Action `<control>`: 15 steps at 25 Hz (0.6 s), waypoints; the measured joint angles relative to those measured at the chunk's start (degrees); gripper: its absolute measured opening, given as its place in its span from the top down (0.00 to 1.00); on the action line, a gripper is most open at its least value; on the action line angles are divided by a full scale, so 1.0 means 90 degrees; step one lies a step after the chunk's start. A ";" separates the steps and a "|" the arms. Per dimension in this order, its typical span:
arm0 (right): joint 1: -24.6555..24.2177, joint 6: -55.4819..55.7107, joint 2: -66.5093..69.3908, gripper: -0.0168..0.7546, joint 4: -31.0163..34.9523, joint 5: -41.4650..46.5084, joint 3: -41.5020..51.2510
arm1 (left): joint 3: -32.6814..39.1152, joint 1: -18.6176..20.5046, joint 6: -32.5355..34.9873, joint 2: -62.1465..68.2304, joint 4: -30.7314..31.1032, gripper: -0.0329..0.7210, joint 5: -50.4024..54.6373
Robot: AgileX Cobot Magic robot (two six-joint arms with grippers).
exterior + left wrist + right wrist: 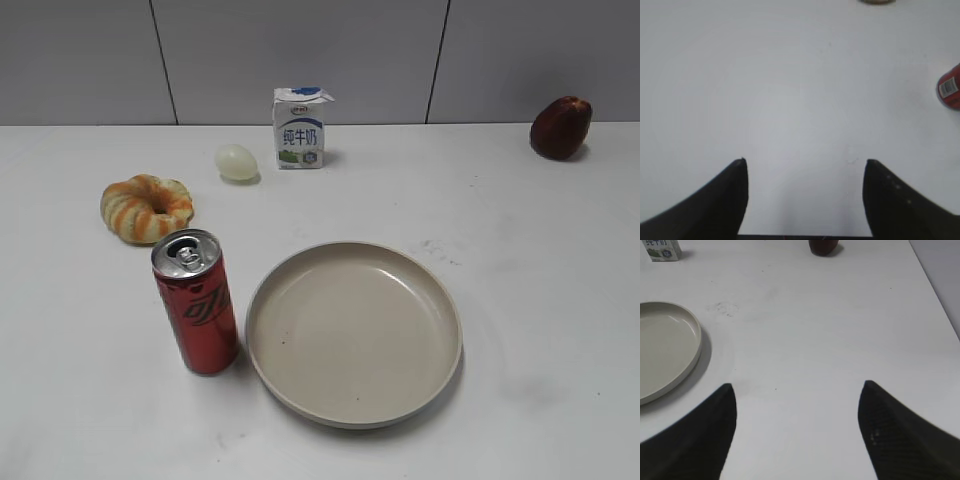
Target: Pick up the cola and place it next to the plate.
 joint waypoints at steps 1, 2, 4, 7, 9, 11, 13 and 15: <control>0.0000 0.0000 0.0000 0.24 0.0000 0.0000 0.0000 | 0.0137 0.0000 0.0000 -0.0280 0.0000 0.24 -0.0054; 0.0000 0.0000 0.0000 0.24 0.0000 0.0000 0.0000 | 0.0253 0.0000 0.0000 -0.0503 0.0000 0.24 -0.0105; 0.0000 0.0000 0.0000 0.24 0.0000 0.0000 0.0000 | 0.0435 0.0000 -0.0008 -0.0975 -0.0021 0.24 -0.0135; 0.0000 0.0000 0.0000 0.24 0.0000 0.0000 0.0000 | 0.0468 0.0000 -0.0014 -0.1488 -0.0027 0.24 -0.0166; 0.0000 0.0000 0.0000 0.24 0.0000 0.0000 0.0000 | 0.0476 0.0000 -0.0014 -0.1767 -0.0042 0.24 -0.0158; 0.0000 0.0000 0.0000 0.24 0.0000 0.0000 0.0000 | 0.0551 0.0000 -0.0021 -0.2014 -0.0048 0.24 -0.0051; 0.0000 0.0000 0.0000 0.24 0.0000 0.0000 0.0000 | 0.0617 0.0000 -0.0027 -0.2280 -0.0048 0.24 0.0054; 0.0000 0.0000 0.0000 0.24 0.0000 0.0000 0.0000 | 0.0625 0.0000 -0.0027 -0.2563 -0.0048 0.24 0.0084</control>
